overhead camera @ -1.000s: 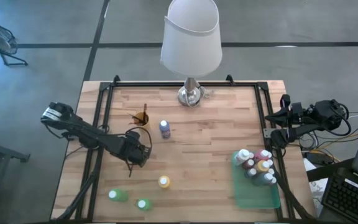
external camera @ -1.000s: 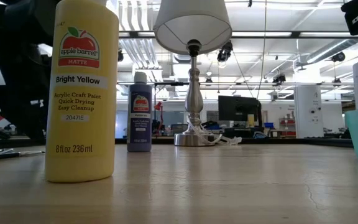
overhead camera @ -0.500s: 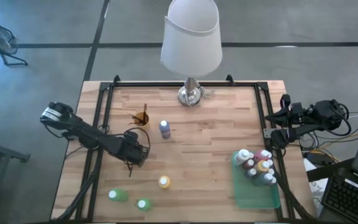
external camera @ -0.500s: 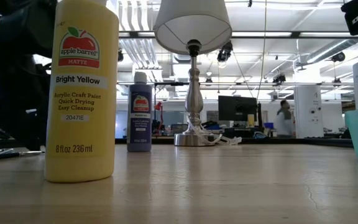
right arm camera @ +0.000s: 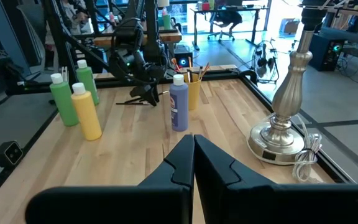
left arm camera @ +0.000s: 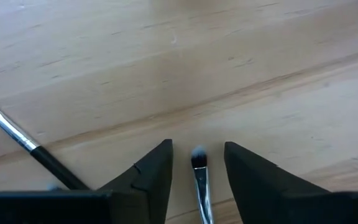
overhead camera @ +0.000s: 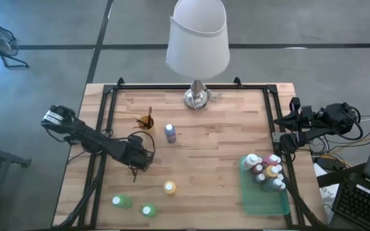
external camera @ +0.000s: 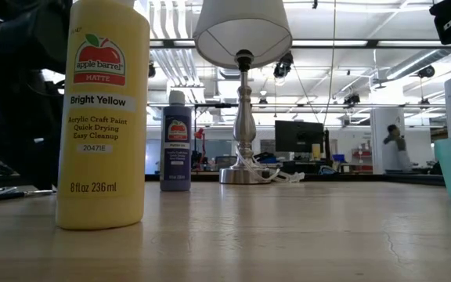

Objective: Pick & Place Paint Supplies
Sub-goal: Put the silver paint brush into the yellow cup

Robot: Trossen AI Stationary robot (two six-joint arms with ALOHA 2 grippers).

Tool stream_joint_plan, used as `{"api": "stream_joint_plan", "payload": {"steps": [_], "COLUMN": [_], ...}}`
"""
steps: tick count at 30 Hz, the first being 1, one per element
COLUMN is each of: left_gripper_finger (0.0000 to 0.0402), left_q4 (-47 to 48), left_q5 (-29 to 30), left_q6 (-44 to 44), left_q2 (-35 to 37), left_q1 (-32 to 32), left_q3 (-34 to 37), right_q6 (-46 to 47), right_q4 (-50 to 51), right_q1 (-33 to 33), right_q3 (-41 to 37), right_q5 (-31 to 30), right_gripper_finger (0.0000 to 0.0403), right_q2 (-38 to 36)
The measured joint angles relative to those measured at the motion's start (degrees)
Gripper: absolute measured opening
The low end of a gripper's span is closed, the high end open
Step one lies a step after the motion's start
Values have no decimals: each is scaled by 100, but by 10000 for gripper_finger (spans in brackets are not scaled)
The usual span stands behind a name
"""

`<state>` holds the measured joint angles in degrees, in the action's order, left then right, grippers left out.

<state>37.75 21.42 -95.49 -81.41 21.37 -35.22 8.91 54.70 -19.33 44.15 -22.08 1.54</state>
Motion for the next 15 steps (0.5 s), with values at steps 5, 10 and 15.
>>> {"api": "stream_joint_plan", "payload": {"steps": [5,10,15], "left_gripper_finger": [120,97,80], "left_q4": [25,11,-27], "left_q5": [-14,-28,-43], "left_q6": [-32,-53,-68], "left_q2": [-4,-4,-7], "left_q1": [0,0,0], "left_q3": [2,2,2], "right_q6": [0,0,-1], "right_q4": [0,0,0], "right_q1": [-1,-1,-2], "right_q3": [0,1,1], "right_q5": [1,1,1], "right_gripper_finger": [8,8,8], "right_q2": [-1,-1,-1]}}
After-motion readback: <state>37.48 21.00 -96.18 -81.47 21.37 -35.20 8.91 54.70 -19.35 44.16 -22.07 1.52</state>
